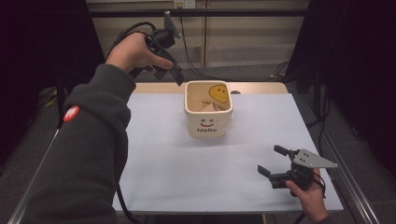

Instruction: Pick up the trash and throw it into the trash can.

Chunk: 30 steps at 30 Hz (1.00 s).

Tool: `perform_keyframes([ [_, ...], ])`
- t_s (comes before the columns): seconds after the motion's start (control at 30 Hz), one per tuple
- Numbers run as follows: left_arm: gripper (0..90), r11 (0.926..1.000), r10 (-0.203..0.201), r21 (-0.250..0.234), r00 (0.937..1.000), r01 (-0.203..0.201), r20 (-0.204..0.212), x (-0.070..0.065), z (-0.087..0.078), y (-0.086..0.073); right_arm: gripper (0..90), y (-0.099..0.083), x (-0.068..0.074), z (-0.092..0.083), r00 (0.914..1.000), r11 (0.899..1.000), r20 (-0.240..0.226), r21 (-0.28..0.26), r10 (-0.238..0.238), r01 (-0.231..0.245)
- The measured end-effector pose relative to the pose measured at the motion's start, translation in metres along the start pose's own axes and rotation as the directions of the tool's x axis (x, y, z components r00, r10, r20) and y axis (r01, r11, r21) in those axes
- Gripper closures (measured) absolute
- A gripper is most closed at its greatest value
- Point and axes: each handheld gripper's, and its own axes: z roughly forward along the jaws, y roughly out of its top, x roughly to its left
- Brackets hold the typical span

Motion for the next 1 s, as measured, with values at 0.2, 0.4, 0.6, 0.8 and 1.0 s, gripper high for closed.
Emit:
perform_keyframes([
  [0.2,15.0,0.9998,-0.001,-0.019,0.9997,0.002,0.023,0.003,0.010,-0.026,1.6,0.000,0.000,0.000,1.0000,1.000,-0.003,0.004,0.000,0.000],
  [0.4,14.4,0.9994,-0.026,-0.023,0.9993,0.026,0.027,0.009,0.022,-0.053,1.6,0.001,0.000,0.000,1.0000,1.000,-0.002,0.006,0.001,-0.001],
  [0.6,13.7,0.9993,-0.012,-0.035,0.9998,0.013,0.016,0.010,0.032,-0.075,1.6,0.001,0.001,0.001,1.0000,1.000,0.009,-0.001,0.000,0.000],
  [0.8,13.2,0.9980,0.031,-0.057,0.9993,-0.030,0.023,0.005,0.044,-0.096,1.6,0.000,0.001,0.000,1.0000,1.000,0.003,0.001,0.003,-0.003],
  [1.0,12.1,0.9935,0.039,-0.109,0.9980,-0.033,0.050,0.005,0.058,-0.120,1.6,0.000,0.001,0.000,1.0000,1.000,0.002,0.003,0.001,-0.001],
])
